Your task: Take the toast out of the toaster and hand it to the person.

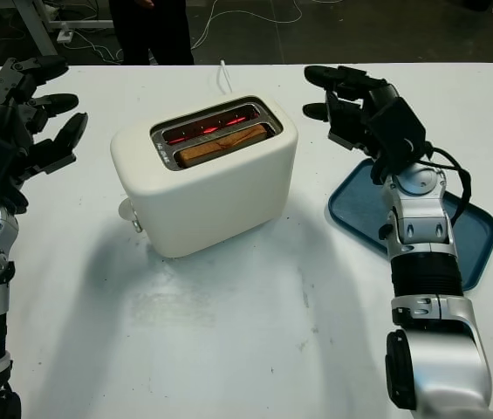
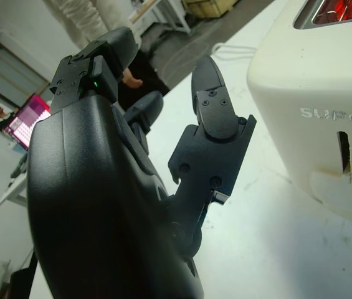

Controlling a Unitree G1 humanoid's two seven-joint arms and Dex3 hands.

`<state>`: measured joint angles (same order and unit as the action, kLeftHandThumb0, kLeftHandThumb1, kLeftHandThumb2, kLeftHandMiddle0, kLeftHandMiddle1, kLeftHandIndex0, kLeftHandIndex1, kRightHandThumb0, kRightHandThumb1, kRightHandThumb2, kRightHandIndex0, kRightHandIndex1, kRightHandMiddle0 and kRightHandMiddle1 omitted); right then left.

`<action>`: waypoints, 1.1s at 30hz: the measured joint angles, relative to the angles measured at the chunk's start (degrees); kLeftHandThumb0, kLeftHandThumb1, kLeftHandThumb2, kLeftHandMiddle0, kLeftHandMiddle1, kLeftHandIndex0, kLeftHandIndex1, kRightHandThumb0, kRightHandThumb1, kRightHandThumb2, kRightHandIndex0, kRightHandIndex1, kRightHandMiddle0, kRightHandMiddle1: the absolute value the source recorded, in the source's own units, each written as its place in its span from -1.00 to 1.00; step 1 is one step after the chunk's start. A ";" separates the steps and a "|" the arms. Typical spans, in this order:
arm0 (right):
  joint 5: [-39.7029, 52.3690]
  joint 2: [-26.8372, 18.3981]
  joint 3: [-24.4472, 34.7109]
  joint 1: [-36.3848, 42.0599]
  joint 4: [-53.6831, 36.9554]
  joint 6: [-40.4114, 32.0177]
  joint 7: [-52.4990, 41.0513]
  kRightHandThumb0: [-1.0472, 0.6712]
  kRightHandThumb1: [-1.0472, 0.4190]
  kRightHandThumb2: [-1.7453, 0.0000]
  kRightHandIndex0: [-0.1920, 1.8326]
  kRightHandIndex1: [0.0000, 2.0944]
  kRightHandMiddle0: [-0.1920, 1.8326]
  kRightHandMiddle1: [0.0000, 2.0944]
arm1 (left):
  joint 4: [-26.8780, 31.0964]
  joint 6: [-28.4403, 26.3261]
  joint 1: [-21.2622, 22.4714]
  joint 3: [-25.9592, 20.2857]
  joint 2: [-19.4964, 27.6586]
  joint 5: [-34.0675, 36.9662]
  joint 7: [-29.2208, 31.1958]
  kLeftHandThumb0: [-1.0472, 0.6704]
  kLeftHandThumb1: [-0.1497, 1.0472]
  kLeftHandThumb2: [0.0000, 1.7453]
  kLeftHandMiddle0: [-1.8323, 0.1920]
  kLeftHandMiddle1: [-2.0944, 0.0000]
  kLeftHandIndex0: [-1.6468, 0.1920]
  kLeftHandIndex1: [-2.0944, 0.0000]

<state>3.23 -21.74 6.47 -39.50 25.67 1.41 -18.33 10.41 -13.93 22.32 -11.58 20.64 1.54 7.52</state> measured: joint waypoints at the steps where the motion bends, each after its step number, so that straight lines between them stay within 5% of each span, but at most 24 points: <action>1: 0.00 -0.01 0.00 0.00 0.00 0.00 -0.02 -0.22 -0.83 0.00 -0.06 -0.71 -0.10 -0.97 | 0.00 0.00 -0.01 0.00 0.00 0.00 0.00 -0.09 0.50 -0.22 0.81 0.08 0.79 0.23; 21: -0.08 -0.10 -0.02 -0.01 -0.13 -0.17 0.04 -0.19 -0.83 0.12 -0.08 -0.68 -0.10 -0.98 | 0.00 0.00 -0.13 0.00 0.00 0.02 0.00 -0.10 0.49 -0.23 0.81 0.07 0.79 0.23; 28: -0.96 -0.06 -0.13 -0.01 -1.49 -0.96 1.20 0.06 -0.83 0.78 -0.14 -0.68 -0.14 -1.00 | 0.00 0.00 -0.13 0.01 0.00 0.00 0.00 -0.09 0.49 -0.22 0.81 0.06 0.79 0.23; 33: 0.00 0.32 0.61 -0.01 -1.49 -0.95 1.59 0.07 -0.79 0.96 -0.21 -0.68 -0.16 -1.00 | 0.00 0.00 -0.13 0.02 0.00 -0.02 0.00 -0.12 0.48 -0.23 0.81 0.06 0.79 0.22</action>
<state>3.23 -21.42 7.08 -39.51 24.18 0.46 -16.74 10.41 -13.93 22.20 -11.56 20.64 1.52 7.51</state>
